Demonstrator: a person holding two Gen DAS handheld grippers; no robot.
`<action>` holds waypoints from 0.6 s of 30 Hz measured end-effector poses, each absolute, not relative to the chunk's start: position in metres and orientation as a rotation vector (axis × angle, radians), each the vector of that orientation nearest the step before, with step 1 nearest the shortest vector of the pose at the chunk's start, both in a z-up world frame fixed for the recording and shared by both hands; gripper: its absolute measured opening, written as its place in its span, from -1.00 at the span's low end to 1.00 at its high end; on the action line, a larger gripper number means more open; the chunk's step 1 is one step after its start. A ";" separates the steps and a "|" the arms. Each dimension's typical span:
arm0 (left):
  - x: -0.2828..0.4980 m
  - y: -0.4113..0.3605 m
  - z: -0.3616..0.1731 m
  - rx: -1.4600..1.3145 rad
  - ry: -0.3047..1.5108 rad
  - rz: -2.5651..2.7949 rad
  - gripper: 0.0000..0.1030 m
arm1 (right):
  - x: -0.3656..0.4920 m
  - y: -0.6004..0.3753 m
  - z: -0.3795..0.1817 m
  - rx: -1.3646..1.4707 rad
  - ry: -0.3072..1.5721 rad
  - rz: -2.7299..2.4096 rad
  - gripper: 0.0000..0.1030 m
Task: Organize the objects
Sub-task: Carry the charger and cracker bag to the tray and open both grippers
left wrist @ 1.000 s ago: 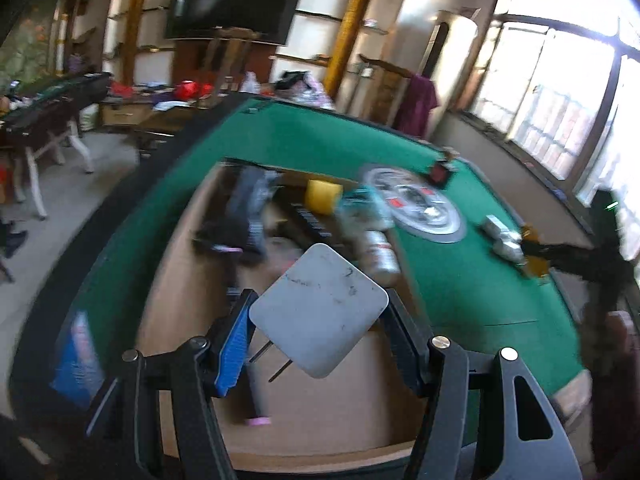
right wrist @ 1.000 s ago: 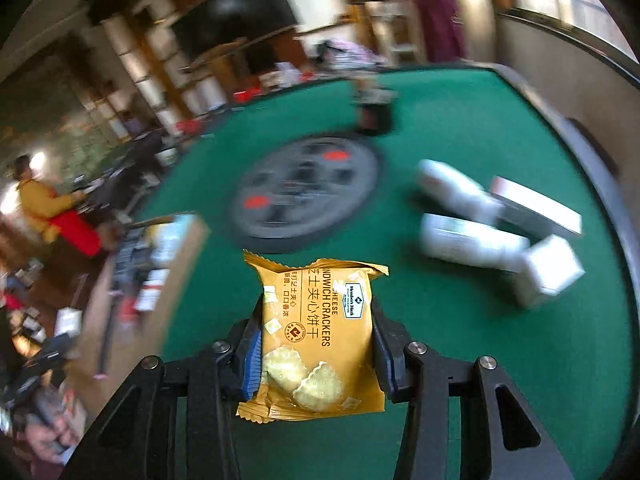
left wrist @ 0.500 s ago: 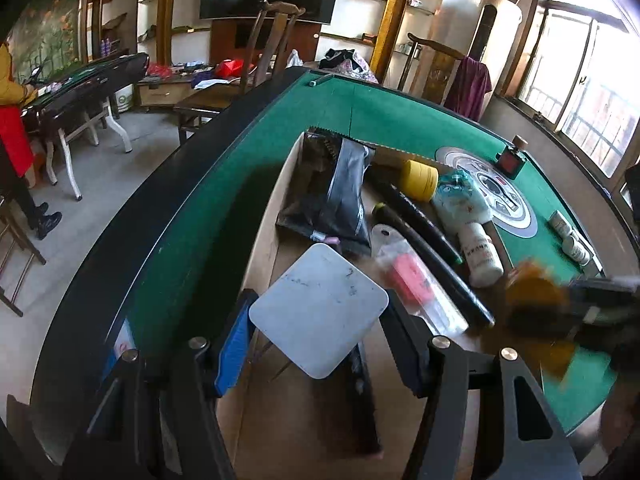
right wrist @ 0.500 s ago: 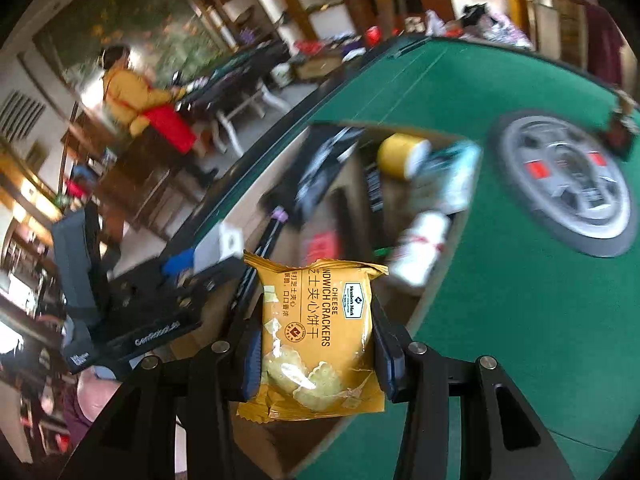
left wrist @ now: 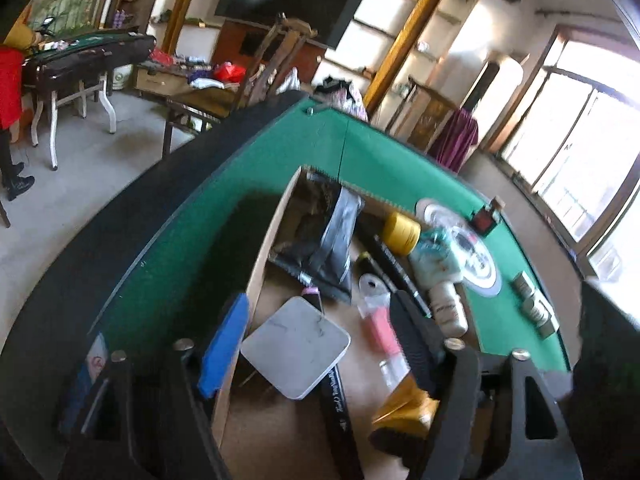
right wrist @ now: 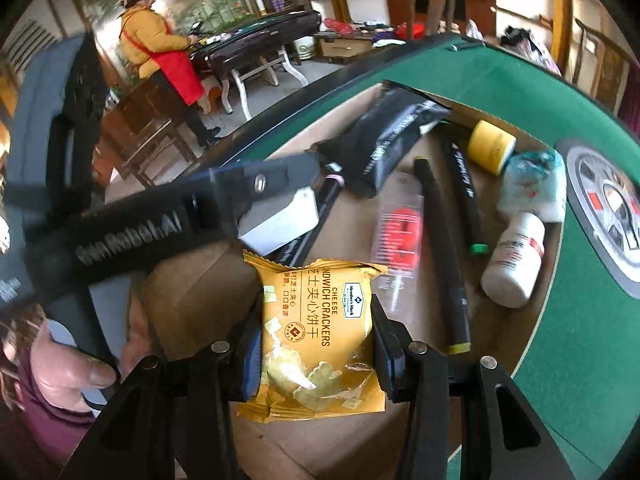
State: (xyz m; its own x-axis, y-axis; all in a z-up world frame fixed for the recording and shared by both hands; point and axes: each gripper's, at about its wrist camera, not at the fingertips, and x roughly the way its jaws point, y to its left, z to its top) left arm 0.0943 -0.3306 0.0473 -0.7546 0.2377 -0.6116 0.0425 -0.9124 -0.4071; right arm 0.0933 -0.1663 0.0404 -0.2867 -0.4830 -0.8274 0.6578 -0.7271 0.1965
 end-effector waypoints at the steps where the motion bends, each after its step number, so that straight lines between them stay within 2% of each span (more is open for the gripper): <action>1: 0.097 -0.331 0.050 -1.033 -0.632 2.787 0.61 | 0.096 -0.168 0.040 1.221 0.254 -2.056 -0.01; 7: 0.107 -0.333 0.060 -1.008 -0.709 2.796 0.72 | 0.104 -0.168 0.040 1.172 0.298 -2.065 0.17; 9: 0.110 -0.330 0.063 -1.009 -0.717 2.802 0.77 | 0.102 -0.158 0.045 1.157 0.262 -2.079 0.22; 14: 0.118 -0.317 0.072 -1.016 -0.722 2.781 0.87 | 0.098 -0.123 0.064 1.112 0.158 -2.150 0.51; 18: 0.124 -0.296 0.083 -1.014 -0.694 2.746 0.89 | 0.099 -0.077 0.074 1.088 0.064 -2.236 0.59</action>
